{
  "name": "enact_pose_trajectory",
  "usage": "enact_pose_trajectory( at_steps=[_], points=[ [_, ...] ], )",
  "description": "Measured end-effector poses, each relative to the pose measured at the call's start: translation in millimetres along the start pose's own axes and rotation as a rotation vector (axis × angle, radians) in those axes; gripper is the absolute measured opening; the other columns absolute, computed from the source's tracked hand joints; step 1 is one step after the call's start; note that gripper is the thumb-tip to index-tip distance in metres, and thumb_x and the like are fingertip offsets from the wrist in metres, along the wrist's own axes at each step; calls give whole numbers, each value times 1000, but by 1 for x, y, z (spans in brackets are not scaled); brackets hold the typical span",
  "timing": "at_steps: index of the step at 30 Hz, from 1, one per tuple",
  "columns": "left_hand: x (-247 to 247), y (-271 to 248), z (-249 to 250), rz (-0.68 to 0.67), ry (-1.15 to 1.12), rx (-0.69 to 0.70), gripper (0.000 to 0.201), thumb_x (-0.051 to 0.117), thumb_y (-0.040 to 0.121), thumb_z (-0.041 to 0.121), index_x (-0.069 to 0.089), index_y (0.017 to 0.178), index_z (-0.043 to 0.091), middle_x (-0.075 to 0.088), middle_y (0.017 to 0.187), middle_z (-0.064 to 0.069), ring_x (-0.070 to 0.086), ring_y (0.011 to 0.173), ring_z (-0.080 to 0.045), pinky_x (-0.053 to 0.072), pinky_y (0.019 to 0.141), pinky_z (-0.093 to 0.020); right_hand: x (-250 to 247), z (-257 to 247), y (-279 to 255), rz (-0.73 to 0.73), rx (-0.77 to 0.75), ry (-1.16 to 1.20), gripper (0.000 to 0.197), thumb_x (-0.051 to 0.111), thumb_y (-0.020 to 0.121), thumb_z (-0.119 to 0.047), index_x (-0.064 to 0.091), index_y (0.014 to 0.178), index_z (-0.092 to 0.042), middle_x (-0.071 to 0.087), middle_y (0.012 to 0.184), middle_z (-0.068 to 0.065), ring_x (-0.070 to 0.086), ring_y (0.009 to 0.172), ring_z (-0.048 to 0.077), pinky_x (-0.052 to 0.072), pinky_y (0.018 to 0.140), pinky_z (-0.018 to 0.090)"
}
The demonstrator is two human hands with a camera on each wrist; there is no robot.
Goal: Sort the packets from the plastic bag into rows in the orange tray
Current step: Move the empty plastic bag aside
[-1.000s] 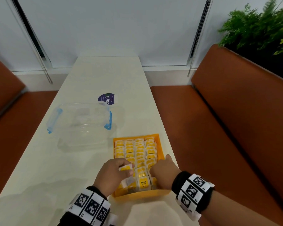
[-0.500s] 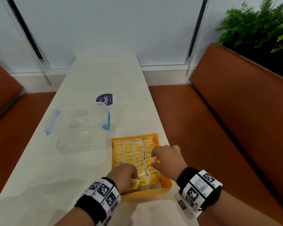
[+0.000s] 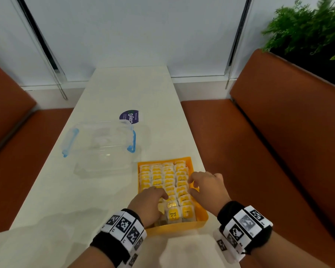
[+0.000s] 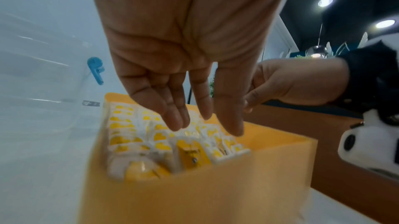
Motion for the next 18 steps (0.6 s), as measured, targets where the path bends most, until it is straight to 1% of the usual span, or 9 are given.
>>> enact_pose_trajectory(
  at_steps=[3, 5, 6, 8, 10, 12, 14, 16, 18],
  points=[
    [-15, -15, -3, 61, -111, 15, 50, 68, 79, 15, 50, 123, 28, 45, 131, 5, 46, 121, -15, 41, 97, -29, -4, -8, 4, 60, 6, 79, 17, 54, 91, -30, 57, 107, -29, 49, 87, -13, 52, 90, 9, 25, 84, 29],
    [-35, -31, -12, 166, -226, 22, 48, 71, 77, 17, 53, 120, 28, 46, 127, 5, 47, 118, -14, 41, 96, -27, -6, -21, 6, 98, -20, 125, 17, 55, 91, -29, 57, 107, -29, 49, 85, -13, 47, 83, 6, 24, 81, 27],
    [-47, -40, -19, 235, -287, 25, 48, 72, 76, 17, 54, 118, 28, 48, 124, 6, 48, 116, -13, 40, 94, -24, -7, -30, 6, 110, -44, 140, 18, 56, 90, -29, 57, 109, -29, 49, 85, -14, 48, 83, 6, 24, 80, 27],
    [-72, -63, -39, 377, -364, 12, 46, 75, 73, 17, 55, 113, 30, 49, 117, 9, 50, 110, -11, 36, 86, -18, -6, -48, 5, 123, -94, 160, 26, 59, 89, -31, 56, 114, -29, 50, 90, -15, 53, 91, 8, 24, 80, 26],
    [-94, -90, -67, 510, -381, -42, 45, 77, 71, 18, 57, 109, 31, 50, 112, 10, 51, 105, -11, 35, 81, -19, -5, -69, 3, 137, -160, 184, 36, 64, 84, -32, 56, 119, -27, 56, 98, -10, 55, 97, 13, 28, 82, 28],
    [-112, -117, -101, 600, -330, -129, 45, 79, 70, 22, 59, 110, 29, 52, 114, 8, 52, 107, -14, 37, 82, -24, 0, -95, 1, 125, -219, 227, 46, 67, 80, -32, 55, 123, -24, 59, 108, -4, 55, 101, 17, 38, 87, 33],
    [-125, -142, -135, 623, -172, -290, 51, 79, 68, 36, 57, 114, 32, 51, 127, 4, 48, 118, -19, 40, 94, -35, 7, -127, -3, 71, -284, 304, 54, 68, 76, -33, 53, 127, -20, 56, 117, 1, 54, 107, 21, 42, 91, 36],
    [-126, -164, -166, 571, -28, -489, 66, 76, 64, 53, 51, 122, 36, 40, 142, 0, 40, 128, -25, 35, 103, -47, 22, -162, -10, -4, -373, 380, 63, 70, 74, -33, 48, 131, -18, 52, 122, 5, 52, 110, 23, 45, 93, 37],
    [-112, -176, -196, 467, -26, -633, 83, 74, 57, 64, 44, 129, 36, 26, 151, -3, 31, 135, -30, 29, 107, -55, 47, -196, -16, -137, -437, 363, 75, 74, 74, -35, 39, 139, -22, 45, 129, 4, 47, 118, 23, 45, 96, 38]
  ],
)
Point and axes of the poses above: each hand's wrist, its own y-axis towards the middle knuckle, its own x-axis out of the palm, z = x × y, the point moved 6 cm from there along y, towards the middle knuckle
